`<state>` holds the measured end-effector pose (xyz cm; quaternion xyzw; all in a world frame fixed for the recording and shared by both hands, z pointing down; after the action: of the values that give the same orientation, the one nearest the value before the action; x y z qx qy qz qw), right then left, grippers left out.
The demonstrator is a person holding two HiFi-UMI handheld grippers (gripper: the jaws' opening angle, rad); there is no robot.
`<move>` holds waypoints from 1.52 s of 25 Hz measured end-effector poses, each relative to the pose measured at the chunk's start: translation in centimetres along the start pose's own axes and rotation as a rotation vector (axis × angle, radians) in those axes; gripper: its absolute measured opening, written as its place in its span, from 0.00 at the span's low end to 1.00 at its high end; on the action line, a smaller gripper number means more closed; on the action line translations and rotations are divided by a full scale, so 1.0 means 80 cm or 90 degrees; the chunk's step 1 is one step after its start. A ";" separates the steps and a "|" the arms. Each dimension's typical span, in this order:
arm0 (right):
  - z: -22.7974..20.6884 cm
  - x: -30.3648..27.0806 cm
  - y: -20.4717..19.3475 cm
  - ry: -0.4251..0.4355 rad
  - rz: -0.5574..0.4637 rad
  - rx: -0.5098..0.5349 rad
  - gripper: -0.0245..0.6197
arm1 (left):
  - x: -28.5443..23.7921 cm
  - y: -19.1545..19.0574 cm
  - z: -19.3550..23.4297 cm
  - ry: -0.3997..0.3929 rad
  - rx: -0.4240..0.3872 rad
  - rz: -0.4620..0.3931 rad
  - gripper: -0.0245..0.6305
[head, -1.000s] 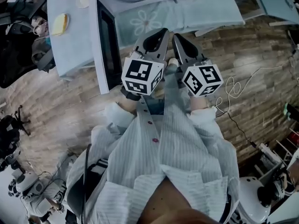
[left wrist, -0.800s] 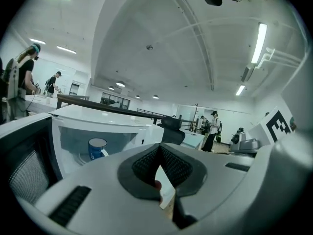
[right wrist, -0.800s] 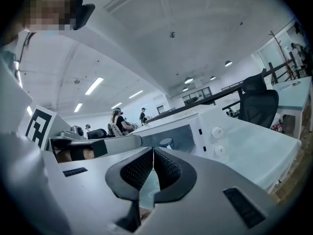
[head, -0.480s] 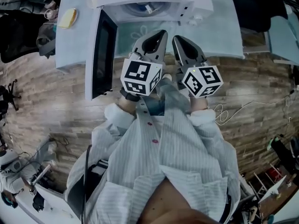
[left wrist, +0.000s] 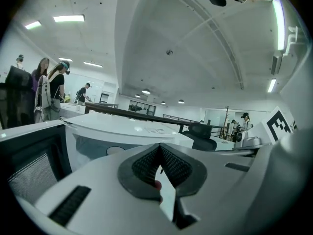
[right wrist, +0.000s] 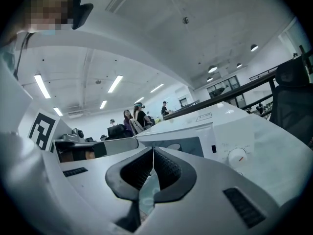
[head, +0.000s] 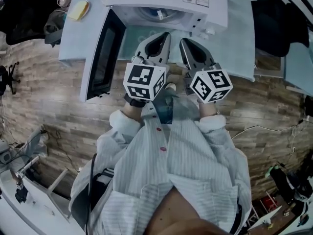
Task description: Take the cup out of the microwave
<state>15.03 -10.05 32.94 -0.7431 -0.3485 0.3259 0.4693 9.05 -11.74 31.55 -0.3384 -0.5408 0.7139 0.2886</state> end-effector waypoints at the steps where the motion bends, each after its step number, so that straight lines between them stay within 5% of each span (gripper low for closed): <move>1: -0.001 -0.003 -0.001 0.005 0.003 -0.001 0.09 | -0.001 -0.001 0.003 0.007 0.001 0.001 0.05; 18: 0.002 -0.071 0.013 0.042 0.018 -0.008 0.09 | -0.022 0.022 0.057 0.041 -0.006 0.000 0.05; 38: -0.017 -0.120 -0.032 0.035 0.057 0.002 0.09 | -0.054 -0.021 0.098 0.048 0.004 0.023 0.05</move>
<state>10.37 -17.78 37.29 -0.7657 -0.3014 0.3266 0.4650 5.52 -19.23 35.39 -0.3741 -0.5213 0.7072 0.2970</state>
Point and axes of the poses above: the fingertips, and each gripper's own axes: x backward along the fingers, z to its left, y out of its top, the point moved 1 cm from there along x, backward along the fingers, and after that the axes turned 4 degrees about y, right-handed, at the moved point
